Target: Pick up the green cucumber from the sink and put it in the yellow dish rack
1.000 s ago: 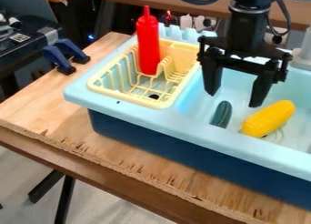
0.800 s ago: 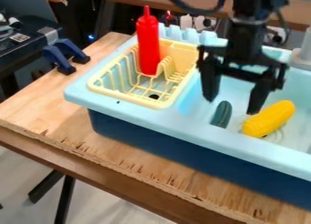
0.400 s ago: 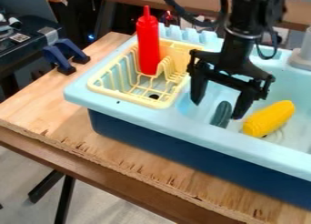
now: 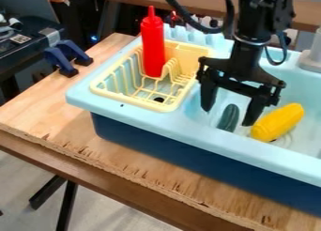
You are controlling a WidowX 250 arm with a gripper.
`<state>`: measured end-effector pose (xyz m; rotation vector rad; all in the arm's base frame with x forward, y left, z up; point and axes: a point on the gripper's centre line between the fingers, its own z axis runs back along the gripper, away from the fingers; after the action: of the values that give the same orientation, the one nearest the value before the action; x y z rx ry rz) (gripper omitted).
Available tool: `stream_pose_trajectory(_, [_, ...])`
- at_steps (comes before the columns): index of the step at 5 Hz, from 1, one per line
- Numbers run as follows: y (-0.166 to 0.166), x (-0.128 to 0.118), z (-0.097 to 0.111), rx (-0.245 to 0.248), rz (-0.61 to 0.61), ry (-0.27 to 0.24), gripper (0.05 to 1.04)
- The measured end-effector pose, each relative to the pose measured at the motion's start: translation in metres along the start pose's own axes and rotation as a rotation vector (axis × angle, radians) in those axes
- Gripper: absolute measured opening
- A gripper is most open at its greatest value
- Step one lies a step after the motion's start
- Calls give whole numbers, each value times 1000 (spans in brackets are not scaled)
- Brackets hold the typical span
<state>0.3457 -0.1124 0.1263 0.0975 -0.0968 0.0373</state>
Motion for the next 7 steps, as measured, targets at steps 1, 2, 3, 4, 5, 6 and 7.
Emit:
stream_pose_trajectory(1, [3, 0, -9, -17, -7, 19, 1003])
stream_pose_trajectory(2, [11, -1, -16, 4, 6, 49, 1003])
stream_pose_trajectory(3, [12, -4, -29, 21, -3, 83, 996])
stream_pose_trajectory(4, [9, -4, -33, 28, -6, 91, 937])
stream_pose_trajectory(5, [-3, -4, -41, 17, -29, 97, 648])
stream_pose_trajectory(6, [-3, -5, -41, 14, -37, 88, 481])
stream_pose_trajectory(7, [-1, -4, -33, 14, -33, 68, 480])
